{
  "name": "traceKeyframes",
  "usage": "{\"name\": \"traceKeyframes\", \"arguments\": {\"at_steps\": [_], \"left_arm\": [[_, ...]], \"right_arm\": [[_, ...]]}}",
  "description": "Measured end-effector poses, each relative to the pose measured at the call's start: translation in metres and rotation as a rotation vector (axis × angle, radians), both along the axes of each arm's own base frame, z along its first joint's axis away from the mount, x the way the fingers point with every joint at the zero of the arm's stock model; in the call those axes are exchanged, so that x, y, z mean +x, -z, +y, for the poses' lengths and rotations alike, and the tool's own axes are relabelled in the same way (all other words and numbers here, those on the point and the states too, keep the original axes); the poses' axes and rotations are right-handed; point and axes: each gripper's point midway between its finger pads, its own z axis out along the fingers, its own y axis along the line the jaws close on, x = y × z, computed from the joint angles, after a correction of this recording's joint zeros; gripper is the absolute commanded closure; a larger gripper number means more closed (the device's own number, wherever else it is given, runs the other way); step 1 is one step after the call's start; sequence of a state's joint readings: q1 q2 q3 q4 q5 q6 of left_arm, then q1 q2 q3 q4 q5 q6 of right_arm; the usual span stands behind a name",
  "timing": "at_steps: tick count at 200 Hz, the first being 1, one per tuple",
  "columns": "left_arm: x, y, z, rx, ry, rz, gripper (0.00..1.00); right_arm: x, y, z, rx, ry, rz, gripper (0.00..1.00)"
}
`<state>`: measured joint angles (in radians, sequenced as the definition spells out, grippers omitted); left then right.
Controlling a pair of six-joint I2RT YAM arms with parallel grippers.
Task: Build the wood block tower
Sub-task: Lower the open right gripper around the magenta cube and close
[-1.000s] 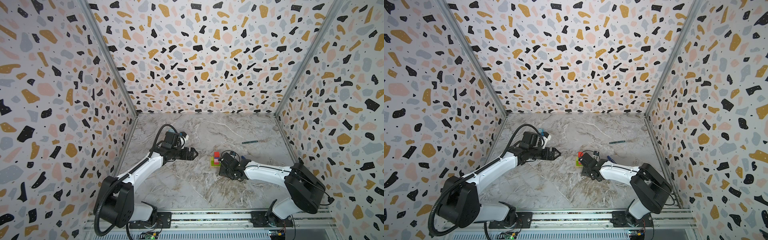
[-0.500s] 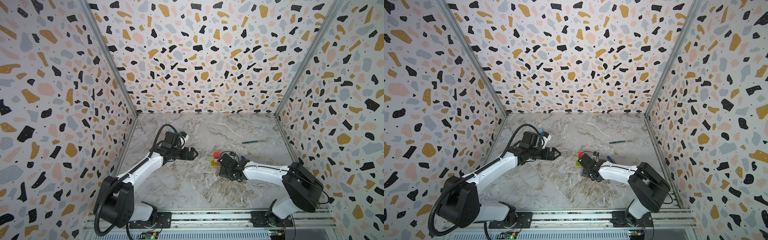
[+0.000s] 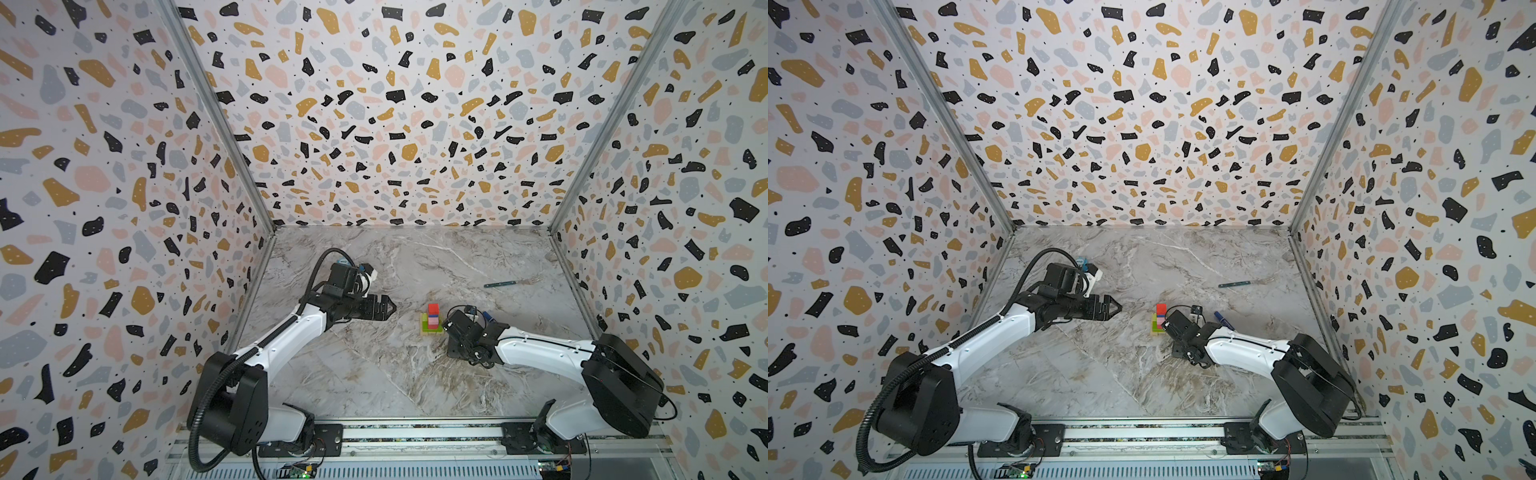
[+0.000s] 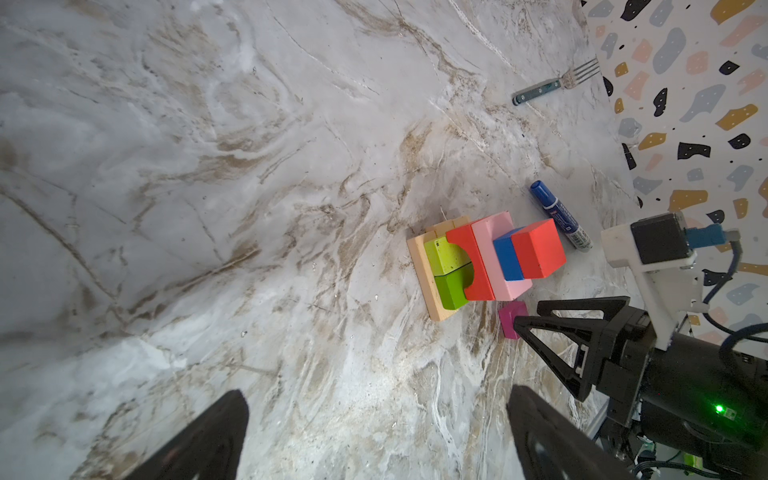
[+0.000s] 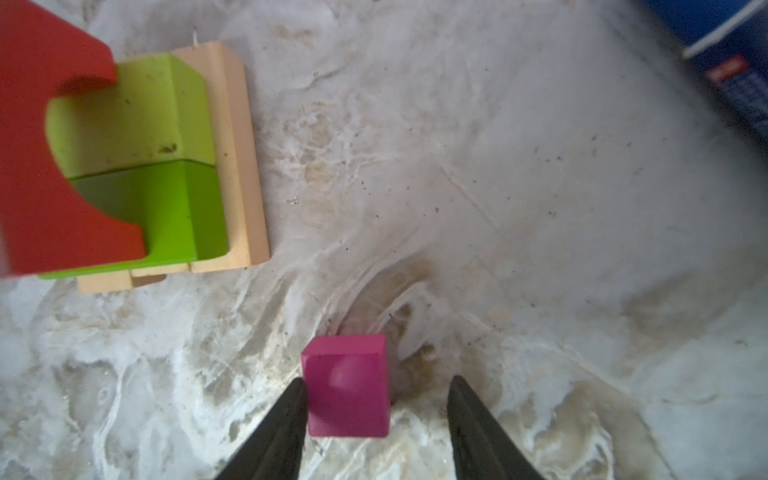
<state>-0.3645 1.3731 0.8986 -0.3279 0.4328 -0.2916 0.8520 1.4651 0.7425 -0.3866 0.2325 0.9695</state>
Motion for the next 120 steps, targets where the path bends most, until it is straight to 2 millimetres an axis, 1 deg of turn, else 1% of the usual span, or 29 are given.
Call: {"name": "traceKeyframes", "arguments": {"at_steps": [38,71,120], "left_arm": [[0.0,0.0,0.0,0.0,0.0,0.0,0.01],[0.0,0.0,0.0,0.0,0.0,0.0,0.01],[0.0,0.0,0.0,0.0,0.0,0.0,0.01]], "right_arm": [[-0.0014,0.0002,-0.0004,-0.031,-0.069,0.001,0.47],[0.0001,-0.003,0.0057,-0.026,-0.114,-0.003,0.5],[-0.0009,0.0057,0.0091,-0.051,-0.161,0.025,0.53]]}}
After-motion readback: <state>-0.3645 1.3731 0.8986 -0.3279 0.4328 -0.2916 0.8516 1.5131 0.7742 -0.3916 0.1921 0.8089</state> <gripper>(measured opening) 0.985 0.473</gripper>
